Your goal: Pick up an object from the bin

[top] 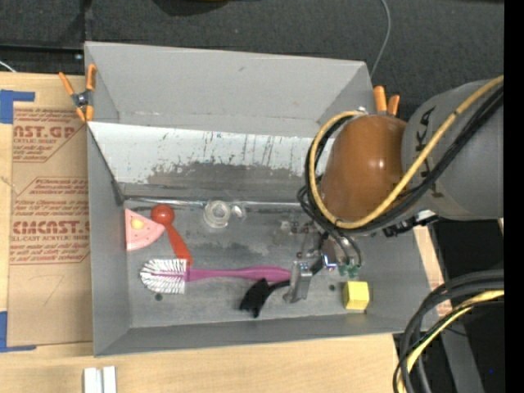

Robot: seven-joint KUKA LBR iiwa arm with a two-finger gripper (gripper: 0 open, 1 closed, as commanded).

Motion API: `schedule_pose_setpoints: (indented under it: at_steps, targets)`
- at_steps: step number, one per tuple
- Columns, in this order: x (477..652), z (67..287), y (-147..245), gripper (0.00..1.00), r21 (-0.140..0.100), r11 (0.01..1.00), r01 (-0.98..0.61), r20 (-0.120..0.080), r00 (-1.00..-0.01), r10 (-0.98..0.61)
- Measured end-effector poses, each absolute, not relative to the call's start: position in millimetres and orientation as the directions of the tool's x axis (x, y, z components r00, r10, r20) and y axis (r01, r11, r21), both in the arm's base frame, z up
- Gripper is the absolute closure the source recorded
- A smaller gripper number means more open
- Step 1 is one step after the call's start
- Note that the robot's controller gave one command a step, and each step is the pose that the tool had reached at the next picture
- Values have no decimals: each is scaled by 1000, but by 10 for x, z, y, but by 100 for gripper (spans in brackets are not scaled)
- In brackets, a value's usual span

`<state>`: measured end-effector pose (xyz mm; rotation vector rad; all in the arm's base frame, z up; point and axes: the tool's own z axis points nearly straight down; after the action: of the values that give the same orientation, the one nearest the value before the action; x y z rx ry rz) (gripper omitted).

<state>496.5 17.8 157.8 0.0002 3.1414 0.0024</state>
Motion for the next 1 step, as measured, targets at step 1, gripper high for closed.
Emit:
schedule_pose_setpoints:
  at_steps: [1]
  targets:
    - [4965,1578,179,100,2,1000,0,0,-1000,0]
